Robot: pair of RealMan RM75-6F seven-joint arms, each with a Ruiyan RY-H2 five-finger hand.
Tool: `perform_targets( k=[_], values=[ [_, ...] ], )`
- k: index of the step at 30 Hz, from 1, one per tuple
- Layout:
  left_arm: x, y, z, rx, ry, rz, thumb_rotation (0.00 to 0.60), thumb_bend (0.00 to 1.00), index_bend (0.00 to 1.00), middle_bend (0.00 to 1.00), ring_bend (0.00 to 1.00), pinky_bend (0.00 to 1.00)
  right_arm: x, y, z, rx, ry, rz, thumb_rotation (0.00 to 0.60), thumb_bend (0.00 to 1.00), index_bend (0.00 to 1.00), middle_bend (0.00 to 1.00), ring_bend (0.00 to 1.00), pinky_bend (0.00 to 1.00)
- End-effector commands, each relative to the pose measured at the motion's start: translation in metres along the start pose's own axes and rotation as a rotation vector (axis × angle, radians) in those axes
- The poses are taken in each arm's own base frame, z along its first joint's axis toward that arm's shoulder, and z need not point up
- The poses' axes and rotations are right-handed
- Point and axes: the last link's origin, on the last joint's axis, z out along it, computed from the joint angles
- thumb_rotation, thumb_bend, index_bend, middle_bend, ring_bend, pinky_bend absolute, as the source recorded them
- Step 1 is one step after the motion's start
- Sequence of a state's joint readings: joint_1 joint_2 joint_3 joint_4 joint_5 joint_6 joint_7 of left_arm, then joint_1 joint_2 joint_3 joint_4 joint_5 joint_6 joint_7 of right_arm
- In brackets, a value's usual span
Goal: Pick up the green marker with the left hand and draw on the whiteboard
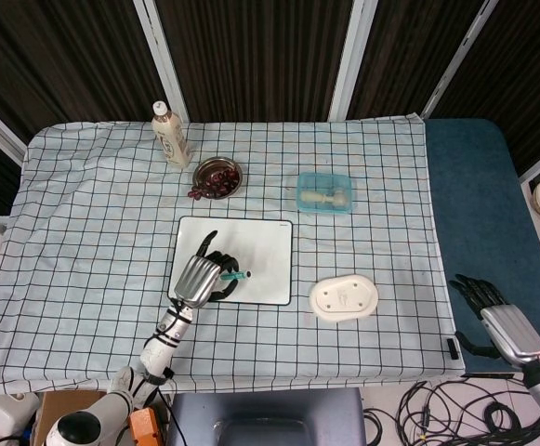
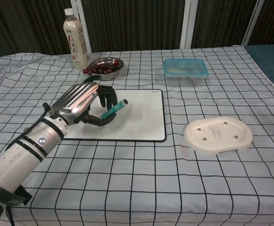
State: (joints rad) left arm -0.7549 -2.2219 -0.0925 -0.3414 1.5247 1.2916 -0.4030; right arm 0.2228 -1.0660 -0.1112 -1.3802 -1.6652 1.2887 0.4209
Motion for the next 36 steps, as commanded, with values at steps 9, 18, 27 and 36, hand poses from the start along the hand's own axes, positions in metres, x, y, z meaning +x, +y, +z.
perform_targets(
  k=[9,18,27,36],
  values=[
    [0.007,-0.021,-0.005,0.049,0.005,0.012,0.6,0.59,0.77,0.79,0.48,0.06,-0.001,0.0,0.0,-0.003,-0.002,-0.003,0.6,0.32,0.0,0.0,0.0,0.05],
    [0.017,-0.026,-0.007,0.047,0.048,-0.006,0.6,0.6,0.77,0.79,0.48,0.06,-0.001,-0.001,0.0,-0.007,0.004,-0.005,0.6,0.32,0.0,0.0,0.0,0.05],
    [0.037,-0.022,-0.004,0.0,0.143,0.012,0.6,0.6,0.77,0.79,0.48,0.06,0.0,0.0,-0.002,-0.006,0.009,-0.002,0.6,0.32,0.0,0.0,0.0,0.05],
    [0.093,-0.123,-0.021,0.193,0.06,0.577,0.6,0.55,0.75,0.78,0.41,0.01,0.004,0.0,-0.007,0.003,0.017,0.006,0.6,0.32,0.0,0.0,0.0,0.05]
  ],
)
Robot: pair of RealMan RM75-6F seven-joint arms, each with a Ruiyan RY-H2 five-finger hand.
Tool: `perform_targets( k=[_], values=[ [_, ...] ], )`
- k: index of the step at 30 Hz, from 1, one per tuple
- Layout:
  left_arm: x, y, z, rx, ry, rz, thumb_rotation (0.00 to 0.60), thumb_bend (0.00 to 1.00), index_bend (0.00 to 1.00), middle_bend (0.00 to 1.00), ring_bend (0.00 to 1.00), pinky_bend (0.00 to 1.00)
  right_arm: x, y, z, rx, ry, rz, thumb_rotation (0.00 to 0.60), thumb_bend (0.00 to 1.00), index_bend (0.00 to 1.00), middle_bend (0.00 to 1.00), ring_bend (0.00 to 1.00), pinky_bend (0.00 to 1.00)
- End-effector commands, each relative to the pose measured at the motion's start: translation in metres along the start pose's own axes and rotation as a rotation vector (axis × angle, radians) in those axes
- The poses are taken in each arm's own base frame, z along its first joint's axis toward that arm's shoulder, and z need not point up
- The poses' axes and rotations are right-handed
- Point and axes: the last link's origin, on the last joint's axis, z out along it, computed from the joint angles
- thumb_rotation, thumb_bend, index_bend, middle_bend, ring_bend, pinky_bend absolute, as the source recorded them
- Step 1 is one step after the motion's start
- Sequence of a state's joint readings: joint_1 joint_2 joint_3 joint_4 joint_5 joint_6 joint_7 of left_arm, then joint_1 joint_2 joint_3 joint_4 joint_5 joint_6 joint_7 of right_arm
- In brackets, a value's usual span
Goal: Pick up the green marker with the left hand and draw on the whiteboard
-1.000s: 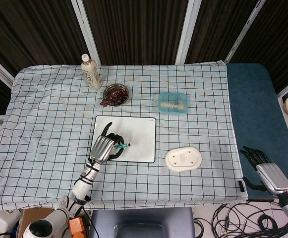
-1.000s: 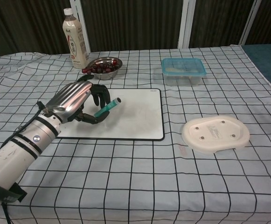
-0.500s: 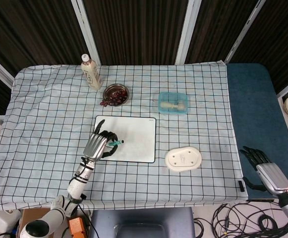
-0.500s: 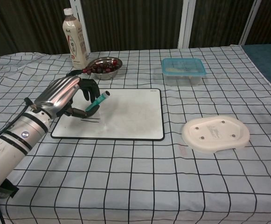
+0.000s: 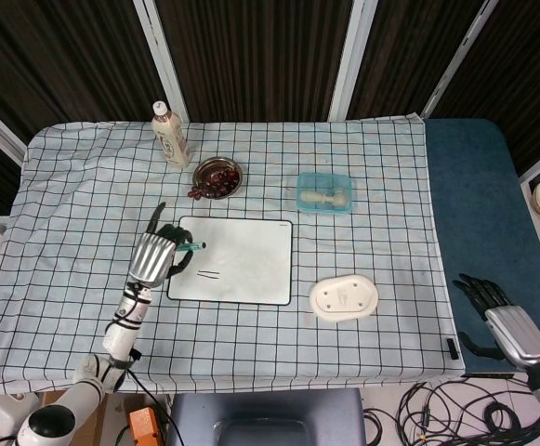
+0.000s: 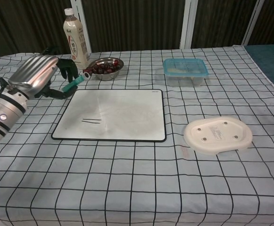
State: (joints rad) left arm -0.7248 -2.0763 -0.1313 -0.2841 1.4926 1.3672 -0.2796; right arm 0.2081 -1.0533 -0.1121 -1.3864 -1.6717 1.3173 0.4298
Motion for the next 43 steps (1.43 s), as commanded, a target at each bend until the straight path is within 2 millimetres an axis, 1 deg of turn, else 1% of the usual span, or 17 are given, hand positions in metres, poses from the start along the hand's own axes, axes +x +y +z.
perform_targets(
  k=[1,4,8,12,16,19,22,25,27,28,30,31,34,37,38,39,43],
  values=[
    [0.01,-0.063,-0.01,0.082,-0.099,0.328,0.6,0.54,0.75,0.78,0.39,0.0,0.0,-0.001,0.0,0.003,-0.003,-0.001,0.6,0.32,0.0,0.0,0.0,0.05],
    [0.005,-0.081,-0.02,0.12,-0.179,0.394,0.6,0.53,0.72,0.74,0.36,0.0,-0.002,-0.002,0.0,0.008,-0.008,-0.004,0.6,0.32,0.0,0.0,0.0,0.05],
    [-0.006,-0.091,-0.029,0.136,-0.286,0.448,0.6,0.48,0.59,0.62,0.3,0.0,-0.004,-0.005,0.001,0.016,-0.017,-0.008,0.6,0.32,0.0,0.0,0.0,0.05],
    [-0.013,-0.093,-0.033,0.14,-0.346,0.458,0.6,0.46,0.45,0.48,0.22,0.02,-0.005,-0.006,0.001,0.016,-0.019,-0.009,0.6,0.32,0.0,0.0,0.0,0.05],
    [-0.014,-0.093,-0.034,0.14,-0.352,0.456,0.6,0.43,0.35,0.41,0.18,0.02,-0.005,-0.006,0.001,0.015,-0.016,-0.008,0.6,0.32,0.0,0.0,0.0,0.05],
    [-0.01,-0.093,-0.036,0.143,-0.33,0.428,0.6,0.41,0.25,0.35,0.13,0.02,-0.004,-0.006,0.0,0.015,-0.013,-0.007,0.6,0.32,0.0,0.0,0.0,0.05],
    [0.001,-0.09,-0.046,0.111,-0.263,0.395,0.6,0.39,0.22,0.32,0.1,0.02,-0.003,-0.006,-0.001,0.016,-0.008,-0.007,0.6,0.32,0.0,0.0,0.0,0.05],
    [0.028,-0.086,-0.071,0.067,-0.132,0.342,0.6,0.38,0.21,0.27,0.07,0.02,-0.001,-0.006,-0.003,0.015,0.005,-0.006,0.6,0.32,0.0,0.0,0.0,0.05],
    [0.052,-0.08,-0.102,0.046,-0.039,0.253,0.6,0.37,0.2,0.24,0.05,0.02,0.001,-0.006,-0.005,0.01,0.016,-0.006,0.6,0.32,0.0,0.0,0.0,0.05],
    [0.067,-0.075,-0.124,0.046,-0.015,0.181,0.6,0.37,0.18,0.22,0.04,0.02,0.002,-0.005,-0.006,0.004,0.027,-0.008,0.6,0.32,0.0,0.0,0.0,0.05],
    [0.088,-0.066,-0.16,0.061,-0.013,0.097,0.6,0.37,0.15,0.16,0.01,0.01,0.004,-0.004,-0.008,-0.009,0.046,-0.015,0.6,0.32,0.0,0.0,0.0,0.05],
    [0.094,-0.063,-0.172,0.07,-0.02,0.066,0.6,0.36,0.12,0.14,0.0,0.0,0.005,-0.004,-0.009,-0.016,0.053,-0.018,0.6,0.32,0.0,0.0,0.0,0.05],
    [0.1,-0.06,-0.183,0.082,-0.03,0.037,0.6,0.36,0.07,0.08,0.0,0.0,0.006,-0.004,-0.01,-0.023,0.06,-0.021,0.6,0.32,0.0,0.0,0.0,0.05],
    [0.113,-0.054,-0.228,0.125,-0.149,-0.042,0.6,0.34,0.01,0.01,0.0,0.0,0.008,-0.001,-0.013,-0.064,0.092,-0.052,0.6,0.32,0.0,0.0,0.0,0.05],
    [0.118,-0.053,-0.236,0.114,-0.231,-0.035,0.6,0.34,0.0,0.0,0.0,0.0,0.008,-0.001,-0.014,-0.081,0.102,-0.066,0.6,0.32,0.0,0.0,0.0,0.05],
    [0.12,-0.053,-0.236,0.125,-0.278,-0.062,0.6,0.34,0.0,0.0,0.0,0.0,0.007,-0.003,-0.014,-0.09,0.103,-0.069,0.6,0.32,0.0,0.0,0.0,0.05],
    [0.126,-0.054,-0.23,0.151,-0.32,-0.031,0.6,0.34,0.0,0.0,0.0,0.0,0.006,-0.005,-0.017,-0.099,0.103,-0.082,0.6,0.32,0.0,0.0,0.0,0.05]
  ],
)
